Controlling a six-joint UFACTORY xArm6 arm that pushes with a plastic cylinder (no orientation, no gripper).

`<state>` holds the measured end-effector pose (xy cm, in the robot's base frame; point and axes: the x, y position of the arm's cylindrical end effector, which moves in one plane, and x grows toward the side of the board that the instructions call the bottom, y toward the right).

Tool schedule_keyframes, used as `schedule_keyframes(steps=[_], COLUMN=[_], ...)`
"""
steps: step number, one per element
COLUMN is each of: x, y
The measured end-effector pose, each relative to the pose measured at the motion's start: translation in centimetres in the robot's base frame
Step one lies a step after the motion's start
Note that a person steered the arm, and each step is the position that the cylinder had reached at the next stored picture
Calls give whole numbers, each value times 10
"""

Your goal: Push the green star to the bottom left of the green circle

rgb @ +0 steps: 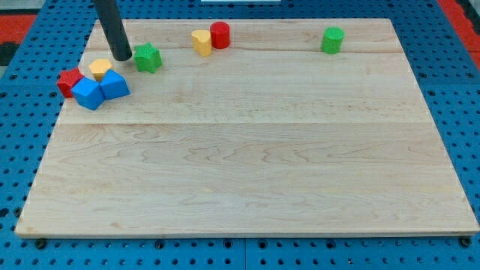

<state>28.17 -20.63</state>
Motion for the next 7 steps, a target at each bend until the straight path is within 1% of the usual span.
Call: schedule_keyframes(steps=[1,2,3,4,5,6,7], x=[33,82,96,113,111,124,138], y=[74,159,137,236,344,340,292])
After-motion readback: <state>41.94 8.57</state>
